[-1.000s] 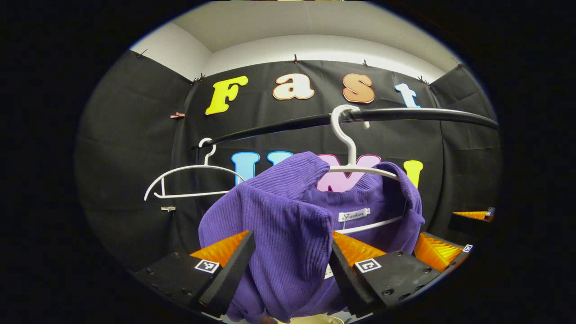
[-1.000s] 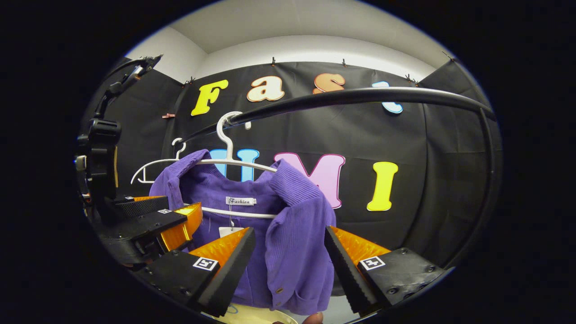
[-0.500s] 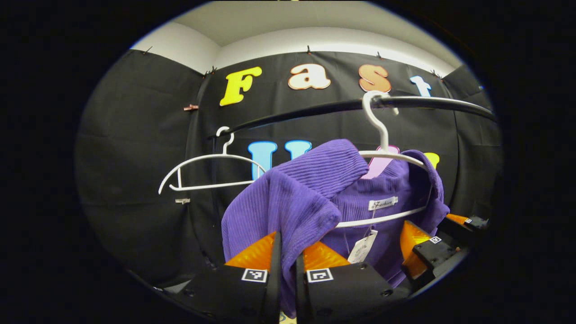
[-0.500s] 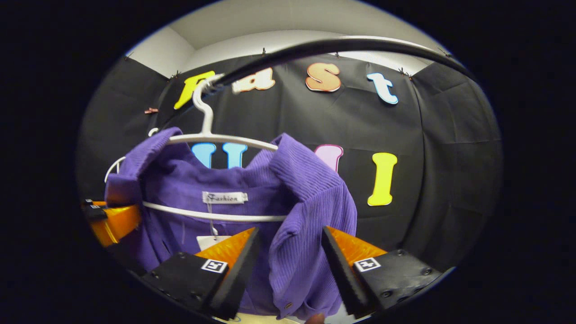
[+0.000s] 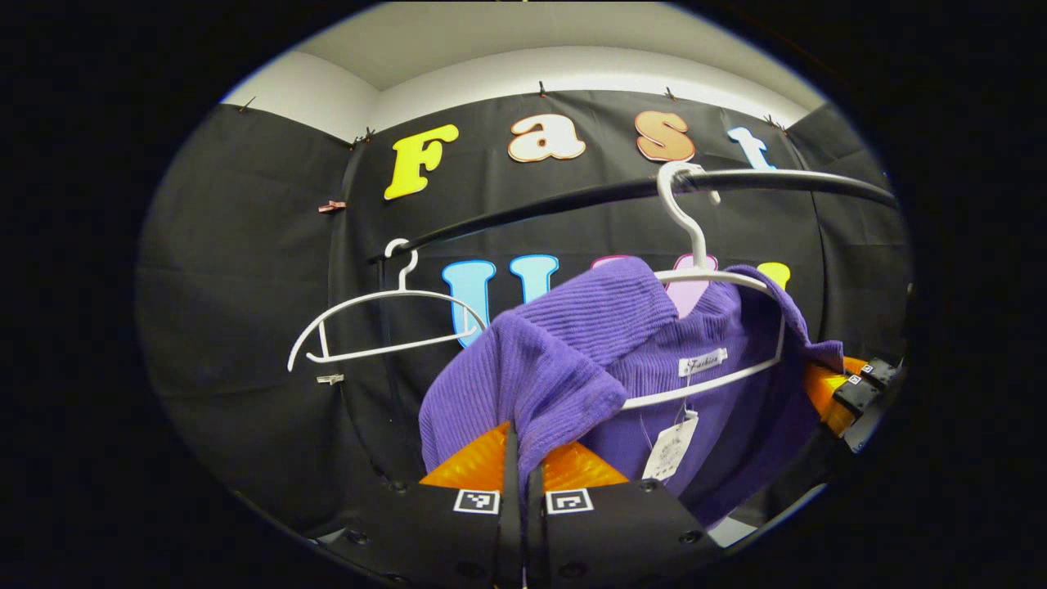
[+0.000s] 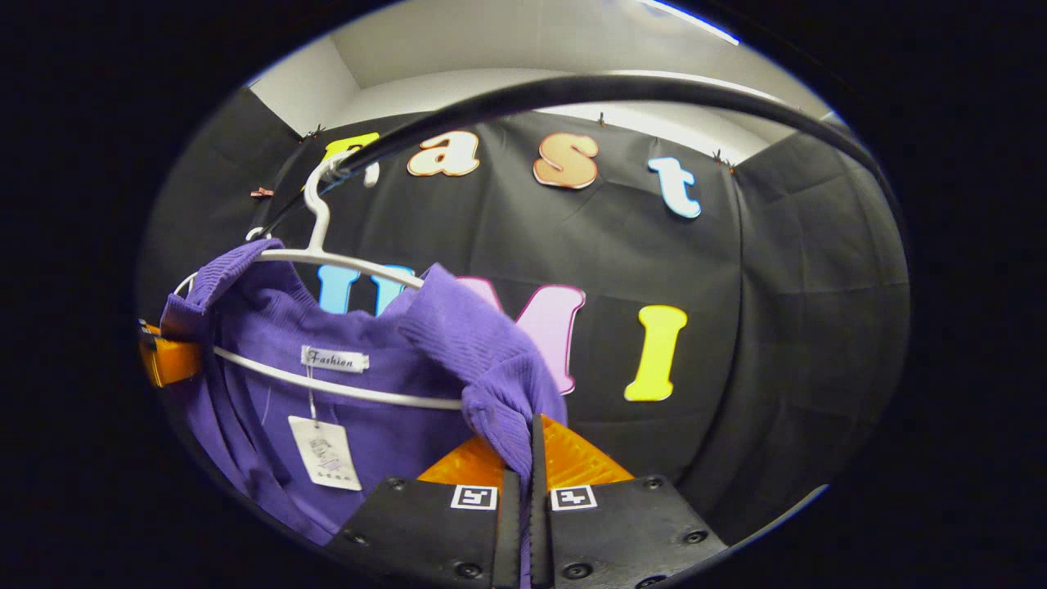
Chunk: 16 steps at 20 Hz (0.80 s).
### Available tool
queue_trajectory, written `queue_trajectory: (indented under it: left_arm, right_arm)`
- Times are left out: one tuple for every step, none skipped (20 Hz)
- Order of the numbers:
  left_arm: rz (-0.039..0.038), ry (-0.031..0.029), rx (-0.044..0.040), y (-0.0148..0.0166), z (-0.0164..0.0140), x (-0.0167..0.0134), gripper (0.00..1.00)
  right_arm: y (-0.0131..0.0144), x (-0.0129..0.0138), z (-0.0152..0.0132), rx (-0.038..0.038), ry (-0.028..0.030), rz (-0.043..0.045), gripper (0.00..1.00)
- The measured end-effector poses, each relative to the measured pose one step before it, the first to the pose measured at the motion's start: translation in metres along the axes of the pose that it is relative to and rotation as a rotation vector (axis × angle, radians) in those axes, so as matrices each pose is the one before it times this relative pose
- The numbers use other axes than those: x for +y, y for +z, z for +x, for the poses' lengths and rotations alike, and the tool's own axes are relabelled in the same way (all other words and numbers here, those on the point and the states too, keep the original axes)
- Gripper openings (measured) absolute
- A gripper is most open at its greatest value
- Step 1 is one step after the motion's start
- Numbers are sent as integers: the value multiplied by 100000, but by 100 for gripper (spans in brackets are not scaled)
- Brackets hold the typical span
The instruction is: Grasp the clothes on the hanger with both hands and then place them into the laundry hamper below.
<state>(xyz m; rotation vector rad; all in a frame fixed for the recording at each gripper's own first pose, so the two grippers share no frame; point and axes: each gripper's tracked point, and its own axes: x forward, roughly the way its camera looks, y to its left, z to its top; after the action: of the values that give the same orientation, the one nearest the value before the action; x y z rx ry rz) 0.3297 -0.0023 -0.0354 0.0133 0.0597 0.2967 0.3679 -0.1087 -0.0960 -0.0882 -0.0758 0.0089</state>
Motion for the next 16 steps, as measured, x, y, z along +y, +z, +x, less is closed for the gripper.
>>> queue_trajectory:
  left_arm:
    - [-1807,-703,308,400,-23,67,6]
    - [-1203,-362,-295,728,86,359,6]
    - [-1242,173,-1037,765,103,542,6]
    - [-1309,-294,-1447,901,44,500,6]
    - [-555,382,-1080,658,148,576,6]
    - [248,516,-2,482,321,567,5]
    - [184,71,440,53,324,258,5]
    - [171,-476,898,105,496,264,5]
    - [-322,-474,1175,-195,52,1,5]
    - [-850,-662,903,96,309,169,5]
    - [-1200,-1064,1411,160,639,297,5]
    - [-915,-1197,1841,26,382,107,5]
    - [-1189,-900,1295,89,199,177,5]
    - [-570,-732,372,408,114,142,5]
    - [57,-162,211,283,206,266,5]
    - [314,360,93,177,218,396,5]
  right_arm:
    - [1023,-590,104,-2718,-1459,-221,10]
    - [1174,-658,299,-3651,-1935,266,9]
    - [705,-737,451,-2245,-2081,-1149,9]
    - [638,-500,571,-1696,-1356,-1704,9]
    - [197,-158,438,-507,-437,-613,9]
    - [-292,-117,199,540,2,-557,9]
    - [-360,-148,421,789,-152,-848,9]
    - [-445,-196,361,910,-335,-890,9]
    - [-415,-24,371,1114,12,-532,9]
    - [-505,125,418,1346,106,-370,9]
    - [-631,-51,321,2107,-120,-538,9]
    - [-408,-86,461,878,-401,392,8]
    - [-387,-147,340,697,-815,-420,8]
    - [-355,-231,204,424,-615,-394,8]
    - [-439,-71,408,734,-538,-672,8]
    - [-585,32,474,1133,-84,-633,8]
